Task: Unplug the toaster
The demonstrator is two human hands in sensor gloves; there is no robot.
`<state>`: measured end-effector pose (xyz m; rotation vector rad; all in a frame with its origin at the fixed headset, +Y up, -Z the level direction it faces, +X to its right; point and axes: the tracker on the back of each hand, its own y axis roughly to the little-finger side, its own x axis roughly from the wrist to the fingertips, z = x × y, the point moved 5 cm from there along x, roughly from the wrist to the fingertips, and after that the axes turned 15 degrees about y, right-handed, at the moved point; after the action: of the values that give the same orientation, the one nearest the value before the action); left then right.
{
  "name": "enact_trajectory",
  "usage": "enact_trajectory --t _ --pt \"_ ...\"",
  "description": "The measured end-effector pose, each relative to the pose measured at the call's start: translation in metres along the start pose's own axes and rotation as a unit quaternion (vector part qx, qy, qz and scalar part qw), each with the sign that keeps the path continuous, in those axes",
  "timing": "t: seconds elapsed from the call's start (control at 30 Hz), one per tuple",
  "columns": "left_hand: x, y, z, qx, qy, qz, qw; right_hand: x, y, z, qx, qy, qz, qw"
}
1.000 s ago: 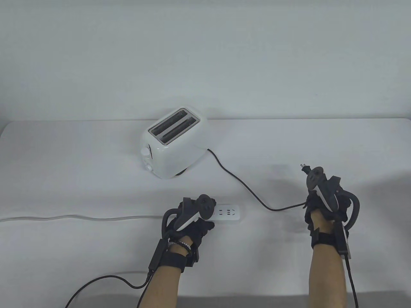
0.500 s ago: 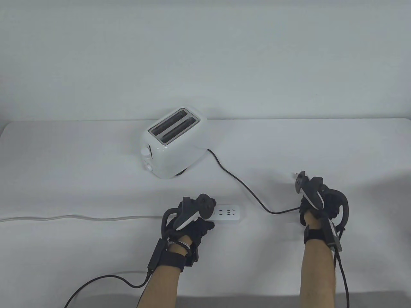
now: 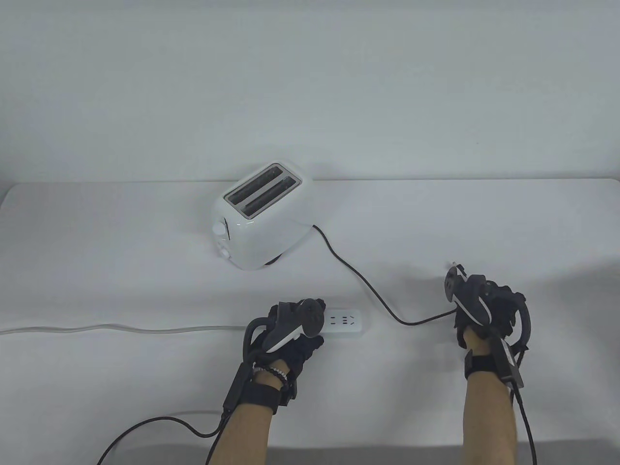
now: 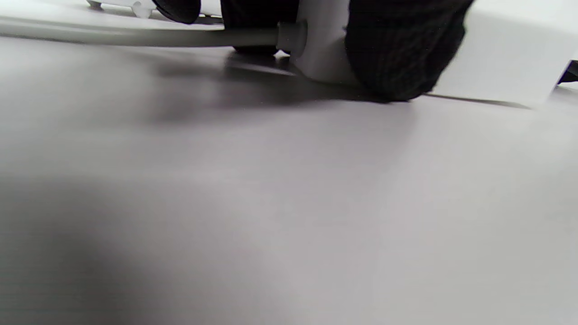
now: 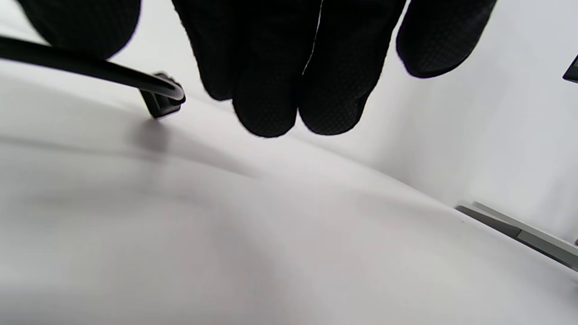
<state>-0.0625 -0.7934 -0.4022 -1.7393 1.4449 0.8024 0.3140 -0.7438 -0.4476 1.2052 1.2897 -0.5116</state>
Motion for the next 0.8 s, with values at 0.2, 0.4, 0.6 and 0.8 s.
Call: enact_trajectory --t 0.2,0.4,0.6,0.8 --pt "-0.006 -0.002 0.004 0.034 -0.032 0.013 0.999 -0.012 0.009 -0.029 0.034 0.018 -0.013 0.999" --pt "-0.025 -0.005 0.025 0.048 -0.081 0.01 0.995 -0.031 0.0 -0.054 0.089 0.006 -0.055 0.995" --pt "-0.054 0.01 0.038 0.055 -0.088 0.028 0.994 -0.052 -0.029 -0.082 0.126 0.013 -0.081 0.989" --pt "-0.076 0.043 0.032 0.037 -0.085 0.053 0.994 -0.075 -0.057 -0.101 0.155 0.024 -0.107 0.982"
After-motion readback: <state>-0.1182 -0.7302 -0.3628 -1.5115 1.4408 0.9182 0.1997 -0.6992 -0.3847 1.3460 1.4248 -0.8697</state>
